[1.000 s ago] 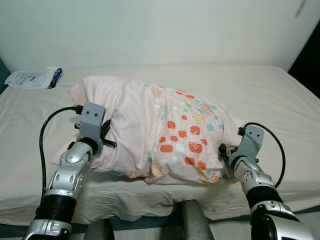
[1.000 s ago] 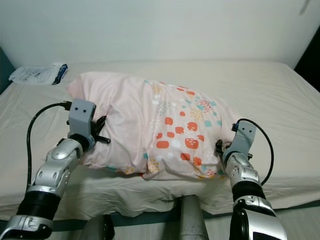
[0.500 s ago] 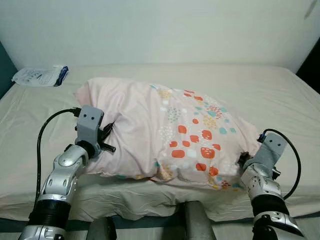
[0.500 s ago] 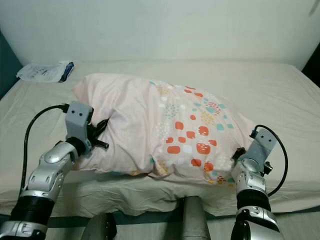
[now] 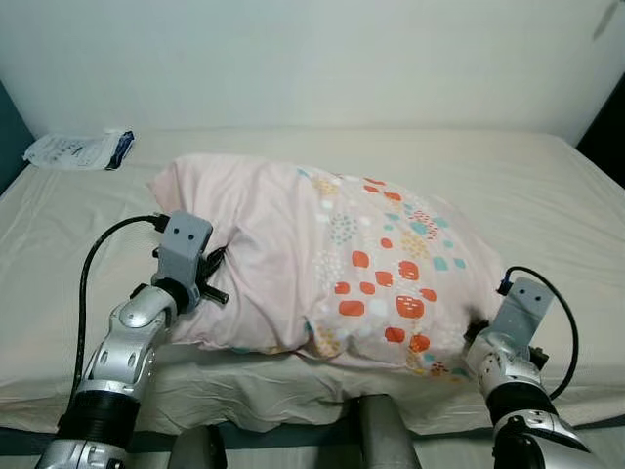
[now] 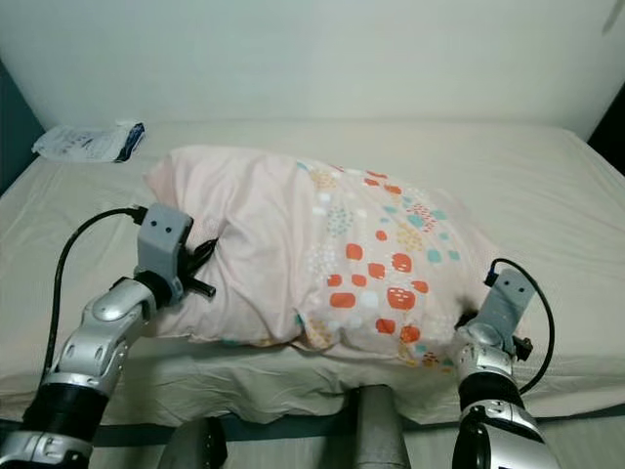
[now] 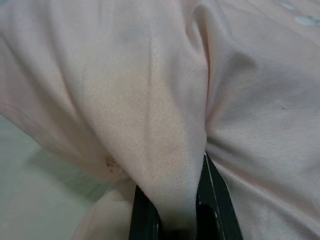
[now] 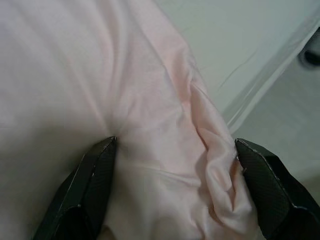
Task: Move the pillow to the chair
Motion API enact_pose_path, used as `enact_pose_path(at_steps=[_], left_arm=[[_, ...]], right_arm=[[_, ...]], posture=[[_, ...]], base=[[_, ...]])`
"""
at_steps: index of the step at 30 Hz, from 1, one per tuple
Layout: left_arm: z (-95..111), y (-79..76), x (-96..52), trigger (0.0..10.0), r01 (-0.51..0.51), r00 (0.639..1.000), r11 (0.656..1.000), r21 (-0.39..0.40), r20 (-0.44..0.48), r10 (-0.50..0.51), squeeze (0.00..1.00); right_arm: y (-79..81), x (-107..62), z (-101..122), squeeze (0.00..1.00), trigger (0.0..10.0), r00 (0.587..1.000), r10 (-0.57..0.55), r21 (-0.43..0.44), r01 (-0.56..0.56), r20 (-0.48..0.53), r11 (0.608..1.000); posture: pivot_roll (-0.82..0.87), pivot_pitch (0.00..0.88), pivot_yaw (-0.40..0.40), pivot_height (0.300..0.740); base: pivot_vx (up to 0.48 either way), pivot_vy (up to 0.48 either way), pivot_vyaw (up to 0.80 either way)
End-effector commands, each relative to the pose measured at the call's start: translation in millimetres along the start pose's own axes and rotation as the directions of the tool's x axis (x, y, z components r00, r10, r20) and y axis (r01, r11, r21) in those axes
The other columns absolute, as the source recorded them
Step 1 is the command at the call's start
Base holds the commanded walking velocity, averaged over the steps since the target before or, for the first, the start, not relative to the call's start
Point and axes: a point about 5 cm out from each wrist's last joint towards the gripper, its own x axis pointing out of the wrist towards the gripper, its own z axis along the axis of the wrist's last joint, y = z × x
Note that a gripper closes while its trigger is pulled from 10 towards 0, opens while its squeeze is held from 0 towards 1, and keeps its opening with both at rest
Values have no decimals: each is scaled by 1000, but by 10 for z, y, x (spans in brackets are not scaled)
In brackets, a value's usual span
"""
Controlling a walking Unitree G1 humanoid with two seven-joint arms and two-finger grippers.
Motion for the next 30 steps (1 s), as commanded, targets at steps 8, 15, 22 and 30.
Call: enact_pose_path(at_steps=[8,15,22,30], left_arm=[[37,-11,38,10000,-23,1000,999,31,15,22,0],[30,1,31,10000,-34,999,999,31,14,34,0],[20,-24,51,10000,-41,999,999,21,15,40,0],[30,-72,91,10000,-47,999,999,20,20,47,0]], right_arm=[[538,-217,-175,0,10000,890,453,220,-432,-54,875],[668,-283,-35,0,10000,826,564,358,-527,1,771],[809,-381,15,0,10000,682,731,457,-652,4,605],[1080,-615,134,0,10000,494,867,363,-821,67,440]], posture=[[-65,79,-41,582],[-71,85,-36,582],[-78,90,-30,582],[-75,88,-28,582]], base=[[0,0,0],[0,0,0],[0,0,0],[0,0,0]])
